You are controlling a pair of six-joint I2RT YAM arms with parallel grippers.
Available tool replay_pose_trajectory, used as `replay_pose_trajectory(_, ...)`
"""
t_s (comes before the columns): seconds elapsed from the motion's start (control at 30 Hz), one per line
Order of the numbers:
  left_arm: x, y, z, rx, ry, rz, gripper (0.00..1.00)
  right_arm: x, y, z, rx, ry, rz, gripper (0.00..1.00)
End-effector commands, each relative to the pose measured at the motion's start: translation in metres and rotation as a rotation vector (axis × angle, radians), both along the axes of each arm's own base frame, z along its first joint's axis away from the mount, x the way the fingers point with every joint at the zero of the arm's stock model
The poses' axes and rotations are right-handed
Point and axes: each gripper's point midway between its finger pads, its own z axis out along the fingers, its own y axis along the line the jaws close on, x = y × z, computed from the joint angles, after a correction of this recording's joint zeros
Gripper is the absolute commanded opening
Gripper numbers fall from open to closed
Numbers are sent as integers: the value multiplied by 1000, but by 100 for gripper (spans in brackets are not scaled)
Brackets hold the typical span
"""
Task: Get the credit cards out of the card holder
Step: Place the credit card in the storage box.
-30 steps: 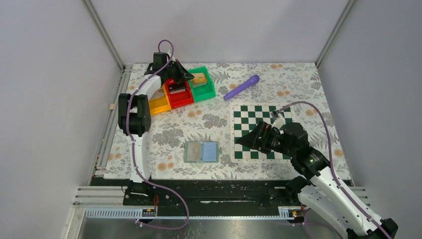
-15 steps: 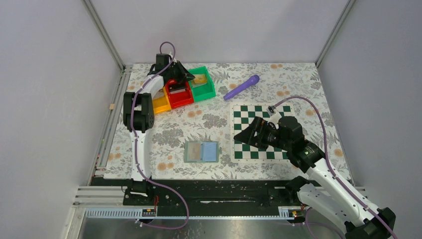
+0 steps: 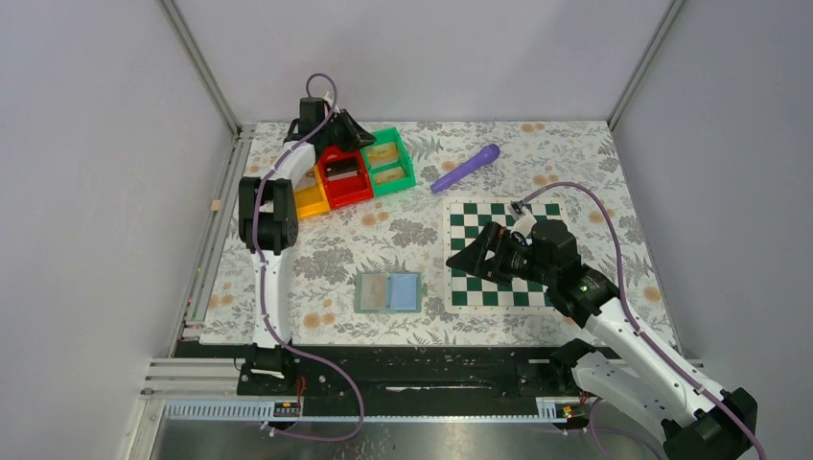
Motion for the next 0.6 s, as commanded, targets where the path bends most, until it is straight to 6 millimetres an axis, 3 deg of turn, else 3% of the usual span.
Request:
replay_pose_trajectory(0.0,19,3,44,-17,-134,6,16,3,5,20,43,-54,19,99)
replay_pose_trajectory(0.2,4,5,43,32,-135,-37,23,3,5,20,37,-62,17,99)
replay_pose_trajectory(0.3,-13,3,60,24,-156,-52,23,5,4,19,24,-68,16,99)
replay_pose_trajectory(0.43,-49,4,96,29,-187,-50,24,11,-5,5,-73,-54,-18,98)
replay_pose_trajectory(0.57,-106,9,124,-6,-141,-18,28,15,-5,1,-77,-26,-41,93)
